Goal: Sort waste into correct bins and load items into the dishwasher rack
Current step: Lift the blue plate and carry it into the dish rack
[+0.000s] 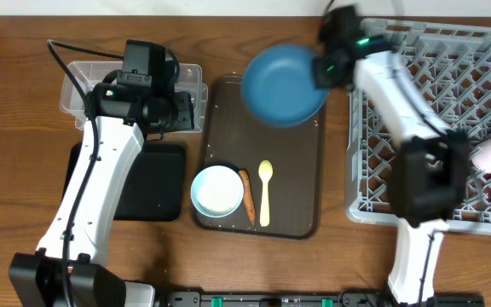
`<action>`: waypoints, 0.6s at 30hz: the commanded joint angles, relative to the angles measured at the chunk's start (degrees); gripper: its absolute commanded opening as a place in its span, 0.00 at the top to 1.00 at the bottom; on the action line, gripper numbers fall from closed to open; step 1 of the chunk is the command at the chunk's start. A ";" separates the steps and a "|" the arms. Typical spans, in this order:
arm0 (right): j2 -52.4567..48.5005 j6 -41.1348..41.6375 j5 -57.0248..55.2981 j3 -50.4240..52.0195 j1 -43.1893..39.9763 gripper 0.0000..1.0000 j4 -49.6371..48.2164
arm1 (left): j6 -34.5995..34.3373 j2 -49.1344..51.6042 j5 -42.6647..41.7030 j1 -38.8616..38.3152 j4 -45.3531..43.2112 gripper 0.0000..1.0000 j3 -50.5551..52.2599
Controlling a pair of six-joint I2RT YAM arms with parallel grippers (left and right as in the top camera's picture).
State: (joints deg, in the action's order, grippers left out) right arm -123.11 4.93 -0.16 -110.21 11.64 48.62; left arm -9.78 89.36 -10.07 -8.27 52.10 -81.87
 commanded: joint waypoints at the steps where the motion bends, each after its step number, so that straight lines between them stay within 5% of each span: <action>1: 10.73 -6.05 -14.71 -3.32 -4.13 0.99 -0.85 | 0.76 0.13 0.72 0.20 0.07 0.54 0.76; 10: 15.65 -15.30 -49.37 -3.30 -15.50 0.99 -10.29 | 0.76 0.13 0.72 0.20 -0.33 0.54 0.76; 18: 13.40 -18.99 -53.64 -3.30 -25.40 0.99 -14.43 | 0.76 0.13 0.70 0.20 -0.31 0.54 0.76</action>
State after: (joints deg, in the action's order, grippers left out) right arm -108.79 -12.19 -47.99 -113.69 -11.57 35.24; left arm -9.78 89.36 -10.07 -8.27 51.83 -81.87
